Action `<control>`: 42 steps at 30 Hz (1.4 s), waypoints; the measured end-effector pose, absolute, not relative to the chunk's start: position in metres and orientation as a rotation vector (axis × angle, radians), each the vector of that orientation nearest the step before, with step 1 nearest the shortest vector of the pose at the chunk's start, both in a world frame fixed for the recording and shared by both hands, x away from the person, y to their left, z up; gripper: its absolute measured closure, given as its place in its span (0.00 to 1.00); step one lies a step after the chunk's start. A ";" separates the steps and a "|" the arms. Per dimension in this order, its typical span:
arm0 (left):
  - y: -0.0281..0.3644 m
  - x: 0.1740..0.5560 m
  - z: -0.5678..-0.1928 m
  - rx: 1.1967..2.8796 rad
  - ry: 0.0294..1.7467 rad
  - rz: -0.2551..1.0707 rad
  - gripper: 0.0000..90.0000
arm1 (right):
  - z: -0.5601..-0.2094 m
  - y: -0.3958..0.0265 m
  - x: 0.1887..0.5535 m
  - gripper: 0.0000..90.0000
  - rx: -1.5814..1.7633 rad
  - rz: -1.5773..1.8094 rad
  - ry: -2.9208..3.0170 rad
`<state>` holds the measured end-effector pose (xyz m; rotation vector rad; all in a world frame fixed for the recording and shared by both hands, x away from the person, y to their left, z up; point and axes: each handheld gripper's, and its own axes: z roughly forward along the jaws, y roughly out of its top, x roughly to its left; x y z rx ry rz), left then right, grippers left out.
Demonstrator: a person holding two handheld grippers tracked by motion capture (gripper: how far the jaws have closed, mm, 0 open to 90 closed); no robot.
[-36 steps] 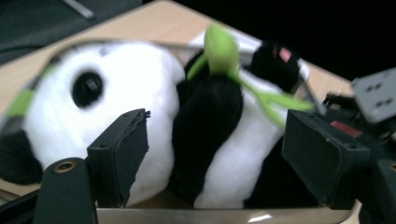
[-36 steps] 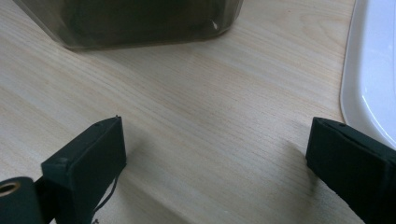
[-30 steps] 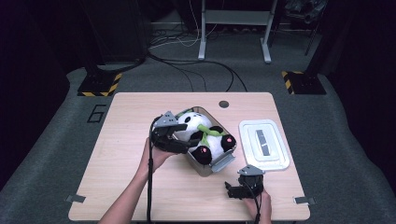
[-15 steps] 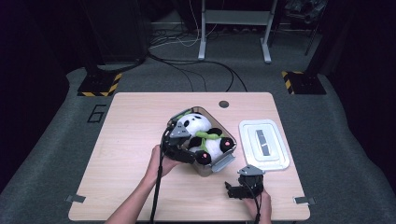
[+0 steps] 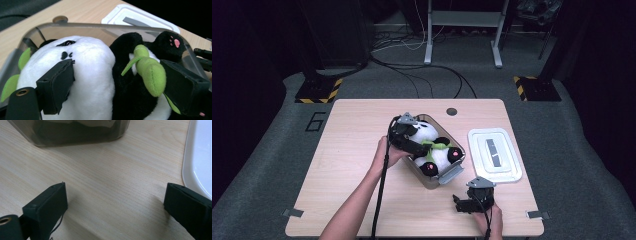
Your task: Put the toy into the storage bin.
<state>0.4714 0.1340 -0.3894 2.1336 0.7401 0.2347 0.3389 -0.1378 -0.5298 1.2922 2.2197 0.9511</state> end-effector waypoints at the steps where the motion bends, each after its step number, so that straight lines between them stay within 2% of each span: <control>1: 0.133 0.473 -0.390 2.145 0.740 0.239 0.16 | -0.530 -0.138 0.339 0.05 1.294 0.951 2.220; 11: 0.121 0.480 -0.405 2.272 0.792 0.252 0.15 | -0.530 -0.138 0.339 0.05 1.289 0.951 2.225; 19: 0.133 0.459 -0.388 2.152 0.752 0.238 0.14 | -0.530 -0.138 0.339 0.05 1.290 0.952 2.223; 26: 0.134 0.429 -0.382 2.150 0.642 0.201 0.16 | -0.530 -0.138 0.339 0.05 1.290 0.952 2.225; 30: 0.129 0.422 -0.391 2.212 0.622 0.240 0.16 | -0.530 -0.138 0.339 0.05 1.290 0.955 2.226; 38: 0.125 0.425 -0.407 2.249 0.648 0.205 0.17 | -0.530 -0.138 0.339 0.05 1.289 0.952 2.224; 39: 0.123 0.425 -0.409 2.261 0.642 0.188 0.19 | -0.530 -0.138 0.339 0.05 1.289 0.952 2.224; 42: 0.117 0.425 -0.413 2.282 0.638 0.218 0.19 | -0.530 -0.138 0.339 0.05 1.289 0.951 2.224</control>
